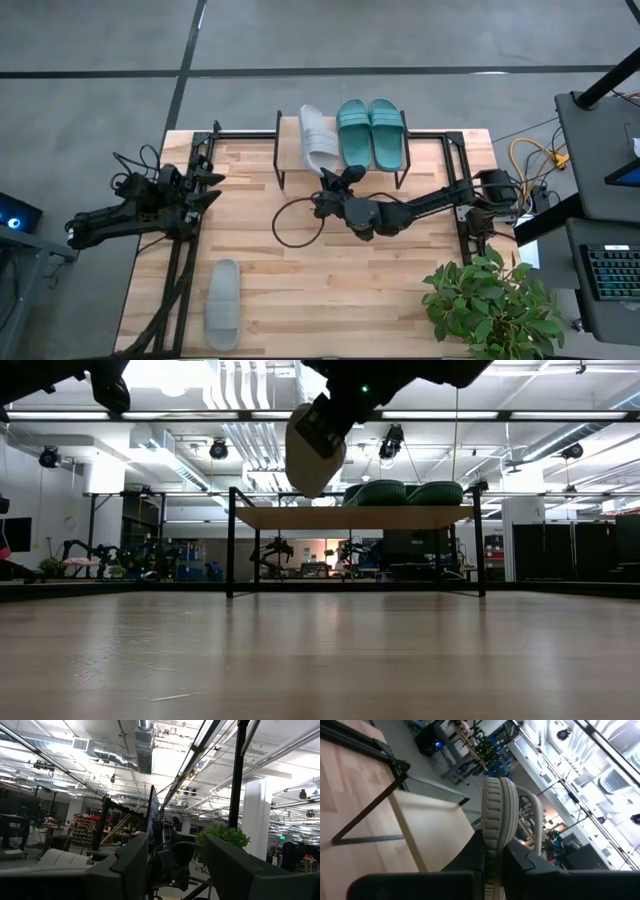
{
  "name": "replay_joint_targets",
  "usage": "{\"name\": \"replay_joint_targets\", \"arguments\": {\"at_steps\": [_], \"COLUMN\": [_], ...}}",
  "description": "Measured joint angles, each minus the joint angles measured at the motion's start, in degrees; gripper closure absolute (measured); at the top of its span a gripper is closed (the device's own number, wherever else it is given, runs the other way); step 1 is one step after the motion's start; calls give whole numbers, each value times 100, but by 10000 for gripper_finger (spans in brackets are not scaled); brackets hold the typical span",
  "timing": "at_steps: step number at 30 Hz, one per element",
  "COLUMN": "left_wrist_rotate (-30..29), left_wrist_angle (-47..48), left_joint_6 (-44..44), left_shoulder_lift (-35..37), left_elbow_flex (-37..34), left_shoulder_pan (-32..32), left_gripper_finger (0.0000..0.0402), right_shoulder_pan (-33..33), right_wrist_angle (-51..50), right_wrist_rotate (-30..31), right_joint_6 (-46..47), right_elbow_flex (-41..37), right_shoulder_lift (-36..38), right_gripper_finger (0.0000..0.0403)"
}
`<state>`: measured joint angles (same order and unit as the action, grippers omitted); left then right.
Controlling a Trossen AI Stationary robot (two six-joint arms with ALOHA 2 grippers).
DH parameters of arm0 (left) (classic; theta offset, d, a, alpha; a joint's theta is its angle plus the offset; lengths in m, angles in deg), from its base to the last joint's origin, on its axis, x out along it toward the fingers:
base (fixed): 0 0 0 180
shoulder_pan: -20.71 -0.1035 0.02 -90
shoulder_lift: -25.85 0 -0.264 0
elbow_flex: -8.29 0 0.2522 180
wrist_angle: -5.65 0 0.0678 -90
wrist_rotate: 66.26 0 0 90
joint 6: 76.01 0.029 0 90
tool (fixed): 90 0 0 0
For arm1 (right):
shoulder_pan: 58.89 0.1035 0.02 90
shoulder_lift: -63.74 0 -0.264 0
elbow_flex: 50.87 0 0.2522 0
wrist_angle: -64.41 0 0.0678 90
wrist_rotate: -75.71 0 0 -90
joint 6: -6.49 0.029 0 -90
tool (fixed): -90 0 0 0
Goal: Pick and place slides into the shelf
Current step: Put the top gray slide on the shelf
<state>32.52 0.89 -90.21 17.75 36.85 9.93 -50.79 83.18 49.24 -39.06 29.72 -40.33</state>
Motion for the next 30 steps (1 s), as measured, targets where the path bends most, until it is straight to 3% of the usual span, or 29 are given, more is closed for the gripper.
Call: {"name": "replay_joint_targets", "arguments": {"at_steps": [18,24,30], "left_wrist_rotate": [2,0,0], "left_wrist_angle": [0,0,0], "left_joint_6": [1,4,4], "left_shoulder_lift": [5,4,4], "left_elbow_flex": [0,0,0], "left_shoulder_pan": [0,0,-1], "left_gripper_finger": [226,226,226], "right_shoulder_pan": [195,383,415], "right_wrist_angle": [-710,-715,-843], "right_wrist_rotate": [111,535,562], "right_joint_6": [-101,-377,-399], "right_elbow_flex": [-55,-55,-55], "right_shoulder_lift": [4,4,4], "right_gripper_finger": [380,380,380]}}
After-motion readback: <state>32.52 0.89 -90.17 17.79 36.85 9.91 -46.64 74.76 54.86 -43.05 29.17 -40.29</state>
